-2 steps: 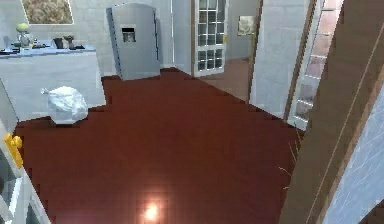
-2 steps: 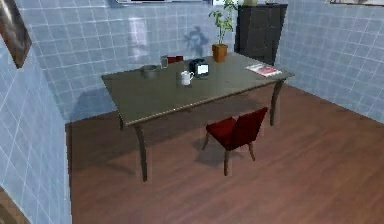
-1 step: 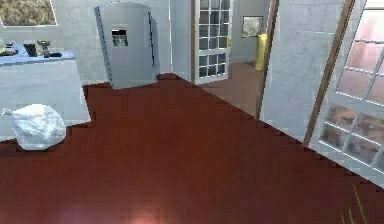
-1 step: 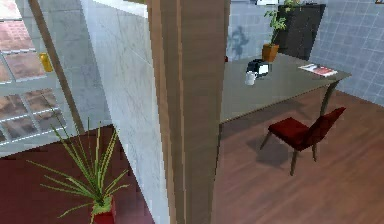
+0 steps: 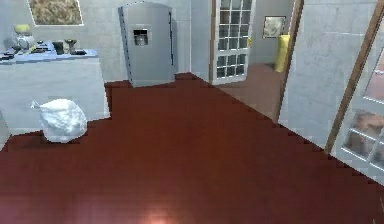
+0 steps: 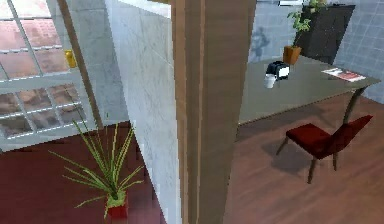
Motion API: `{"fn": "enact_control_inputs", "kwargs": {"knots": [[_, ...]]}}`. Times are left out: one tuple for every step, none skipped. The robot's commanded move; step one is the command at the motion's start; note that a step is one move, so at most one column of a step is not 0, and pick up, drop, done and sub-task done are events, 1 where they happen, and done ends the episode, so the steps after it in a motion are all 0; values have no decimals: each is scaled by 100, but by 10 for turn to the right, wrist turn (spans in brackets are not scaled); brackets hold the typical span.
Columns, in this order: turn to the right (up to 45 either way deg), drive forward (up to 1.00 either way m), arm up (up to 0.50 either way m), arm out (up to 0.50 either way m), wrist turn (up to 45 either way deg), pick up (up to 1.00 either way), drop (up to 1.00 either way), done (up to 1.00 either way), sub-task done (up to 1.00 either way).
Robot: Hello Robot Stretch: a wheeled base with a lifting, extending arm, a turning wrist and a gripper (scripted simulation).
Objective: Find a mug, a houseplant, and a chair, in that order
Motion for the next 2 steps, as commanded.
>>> {"fn": "enact_control_inputs", "kwargs": {"knots": [[0,5,0,0,0,0,0,0,0],[450,0,0,0,0,0,0,0,0]]}}
